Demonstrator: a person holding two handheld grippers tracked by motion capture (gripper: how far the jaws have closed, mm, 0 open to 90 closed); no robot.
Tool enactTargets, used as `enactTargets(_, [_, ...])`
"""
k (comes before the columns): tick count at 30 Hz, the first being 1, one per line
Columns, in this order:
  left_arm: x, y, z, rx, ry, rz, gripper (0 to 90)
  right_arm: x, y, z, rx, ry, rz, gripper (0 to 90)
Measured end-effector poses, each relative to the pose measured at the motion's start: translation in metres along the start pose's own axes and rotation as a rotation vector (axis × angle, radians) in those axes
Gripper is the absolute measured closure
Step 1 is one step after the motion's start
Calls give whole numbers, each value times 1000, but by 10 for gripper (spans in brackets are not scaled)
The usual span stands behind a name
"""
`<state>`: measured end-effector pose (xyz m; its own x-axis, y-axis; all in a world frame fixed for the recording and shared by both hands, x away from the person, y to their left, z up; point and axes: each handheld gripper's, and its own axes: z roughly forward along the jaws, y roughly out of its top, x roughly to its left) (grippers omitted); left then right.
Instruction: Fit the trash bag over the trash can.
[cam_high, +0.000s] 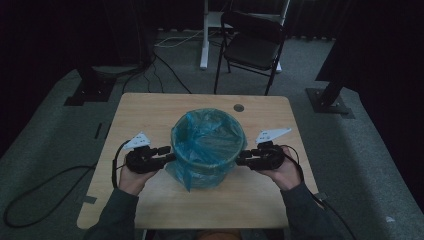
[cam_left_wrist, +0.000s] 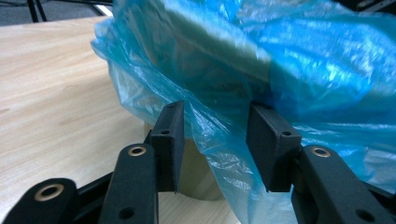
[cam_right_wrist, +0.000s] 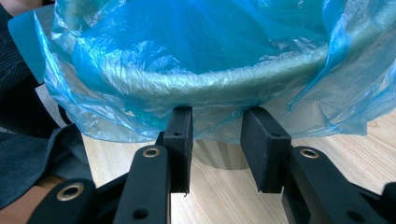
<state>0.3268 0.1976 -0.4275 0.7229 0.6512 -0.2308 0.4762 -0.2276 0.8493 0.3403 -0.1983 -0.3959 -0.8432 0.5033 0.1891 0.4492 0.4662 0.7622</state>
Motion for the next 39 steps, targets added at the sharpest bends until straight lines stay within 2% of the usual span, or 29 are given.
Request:
enactTargets(4, [-3, -2, 6, 27, 8, 15, 566, -1, 0, 3, 11, -3, 2, 660])
enactTargets(8, [-4, -3, 10, 46, 14, 27, 599, -1, -1, 5, 14, -4, 4, 740])
enactTargets(15, [-6, -4, 15, 76, 33, 46, 775, -3, -2, 7, 17, -12, 6, 888])
enactTargets(20, [-4, -6, 19, 97, 42, 50, 890, -5, -4, 7, 26, -20, 12, 900])
enactTargets(29, [-1, -11, 22, 137, 70, 56, 897, -12, -11, 7, 40, -32, 32, 900])
enactTargets(32, [4, -14, 23, 146, 98, 38, 897, -17, -14, 5, 49, -43, 45, 900])
enactTargets(39, [10, -14, 18, 140, 130, 11, 897, -24, -19, 4, 72, -63, 73, 900])
